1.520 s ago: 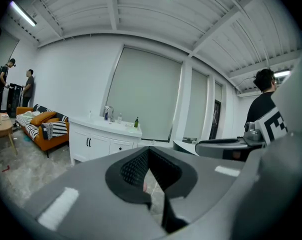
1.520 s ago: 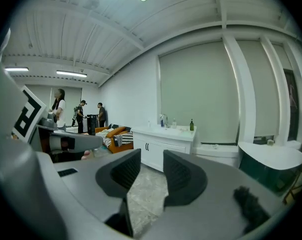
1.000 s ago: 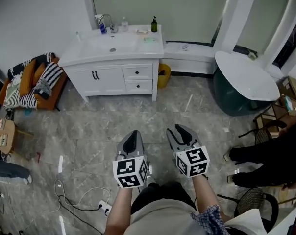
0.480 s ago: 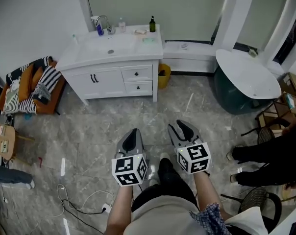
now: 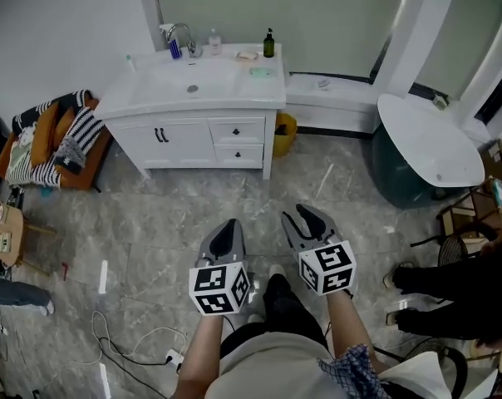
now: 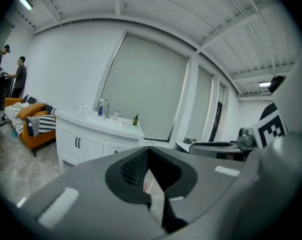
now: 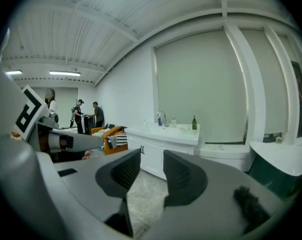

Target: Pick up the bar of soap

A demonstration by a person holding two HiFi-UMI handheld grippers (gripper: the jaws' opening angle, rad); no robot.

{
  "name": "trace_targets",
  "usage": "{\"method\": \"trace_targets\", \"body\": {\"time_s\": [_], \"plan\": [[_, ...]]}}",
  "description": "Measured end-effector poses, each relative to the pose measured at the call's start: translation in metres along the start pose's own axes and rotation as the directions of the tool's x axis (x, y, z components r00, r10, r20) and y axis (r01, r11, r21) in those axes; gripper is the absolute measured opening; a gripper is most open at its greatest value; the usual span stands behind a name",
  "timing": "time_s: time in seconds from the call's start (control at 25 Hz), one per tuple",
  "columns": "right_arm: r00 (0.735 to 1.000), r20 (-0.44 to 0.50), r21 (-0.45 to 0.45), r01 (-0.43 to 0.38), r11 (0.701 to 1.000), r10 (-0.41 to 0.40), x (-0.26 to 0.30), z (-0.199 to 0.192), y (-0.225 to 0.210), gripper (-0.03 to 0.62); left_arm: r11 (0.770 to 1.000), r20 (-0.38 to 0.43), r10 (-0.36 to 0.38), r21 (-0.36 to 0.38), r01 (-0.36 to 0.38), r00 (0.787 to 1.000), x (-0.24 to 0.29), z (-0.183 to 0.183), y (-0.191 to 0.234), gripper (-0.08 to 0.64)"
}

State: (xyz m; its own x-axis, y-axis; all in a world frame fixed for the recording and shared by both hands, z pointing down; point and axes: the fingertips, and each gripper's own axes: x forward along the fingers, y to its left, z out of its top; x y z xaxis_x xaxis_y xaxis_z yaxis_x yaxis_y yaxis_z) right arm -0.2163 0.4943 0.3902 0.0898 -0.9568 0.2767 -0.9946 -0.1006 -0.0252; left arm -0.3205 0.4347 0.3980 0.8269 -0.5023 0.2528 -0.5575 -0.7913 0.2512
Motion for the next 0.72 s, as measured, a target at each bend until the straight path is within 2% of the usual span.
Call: {"method": "trace_targets", "body": {"time_s": [0.16,0.48,0.72], "plan": [[1.000,-0.007,0.006,-0.010,1.000,0.010,0.029,0.009,-0.022,0.135,0.999,-0.020,0.037,0.013,-0.037,0.999,0.034,0.005,0.009,0.005],[1.000,0.007,-0.009,-0.018,1.000,0.018,0.081,0.036,-0.076,0.144,0.996,-0.009,0.089,-0.002,-0.089,0.996,0.098,0.040,0.022,0.005],[0.999,-0.002,-0.020,-0.037,0.999,0.037,0.113,0.045,-0.113,0.150,0.996,-0.024,0.092,0.002,-0.092,0.995,0.143,0.044,0.019,0.005]]}}
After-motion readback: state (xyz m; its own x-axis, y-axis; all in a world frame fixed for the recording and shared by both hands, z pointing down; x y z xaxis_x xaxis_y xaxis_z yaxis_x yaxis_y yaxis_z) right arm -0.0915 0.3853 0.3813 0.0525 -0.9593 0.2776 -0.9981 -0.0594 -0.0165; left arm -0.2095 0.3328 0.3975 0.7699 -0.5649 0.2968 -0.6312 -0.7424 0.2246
